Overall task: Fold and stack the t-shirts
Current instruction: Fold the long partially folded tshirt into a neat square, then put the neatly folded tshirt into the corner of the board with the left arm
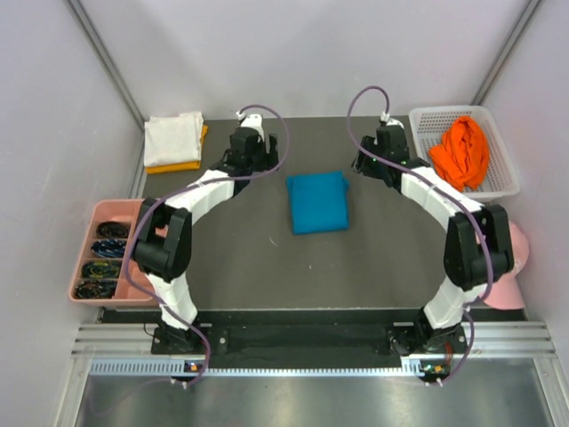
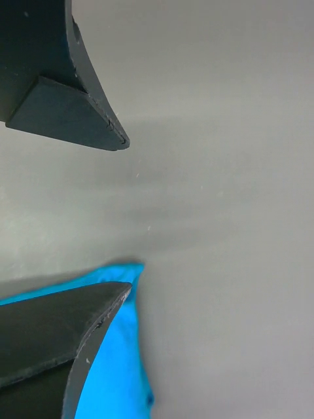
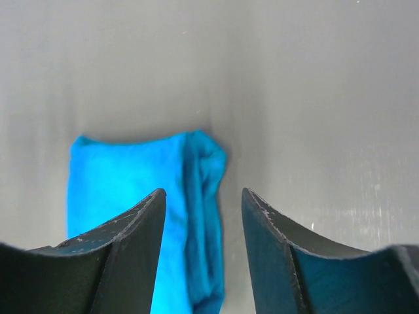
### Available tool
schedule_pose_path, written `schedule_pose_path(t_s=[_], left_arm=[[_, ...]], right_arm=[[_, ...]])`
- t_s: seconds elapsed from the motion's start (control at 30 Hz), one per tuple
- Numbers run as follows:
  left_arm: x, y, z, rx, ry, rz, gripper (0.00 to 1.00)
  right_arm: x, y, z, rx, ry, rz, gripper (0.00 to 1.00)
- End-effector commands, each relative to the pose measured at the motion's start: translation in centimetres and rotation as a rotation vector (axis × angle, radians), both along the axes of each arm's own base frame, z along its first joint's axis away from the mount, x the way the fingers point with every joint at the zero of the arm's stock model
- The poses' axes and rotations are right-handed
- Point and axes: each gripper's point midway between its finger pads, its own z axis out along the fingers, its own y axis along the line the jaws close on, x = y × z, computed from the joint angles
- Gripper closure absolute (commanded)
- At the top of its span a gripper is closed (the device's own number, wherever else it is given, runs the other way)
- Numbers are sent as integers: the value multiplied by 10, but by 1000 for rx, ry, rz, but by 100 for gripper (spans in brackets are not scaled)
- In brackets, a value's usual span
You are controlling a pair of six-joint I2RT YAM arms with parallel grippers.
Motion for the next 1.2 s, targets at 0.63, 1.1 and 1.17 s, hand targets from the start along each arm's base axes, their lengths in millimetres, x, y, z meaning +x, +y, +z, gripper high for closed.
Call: schedule_pose_path(t_s=[0.63, 1.1, 1.17], left_arm=[[-113, -58, -18, -302, 115, -216, 12], [-104, -94, -60, -323, 201, -381, 1], [-100, -103, -64, -353, 215, -408, 1]], right_arm=[[-106, 13, -12, 71, 69, 157, 24], [-95, 35, -31, 119, 112, 238, 21], [-89, 38, -38, 117, 129, 238, 20]])
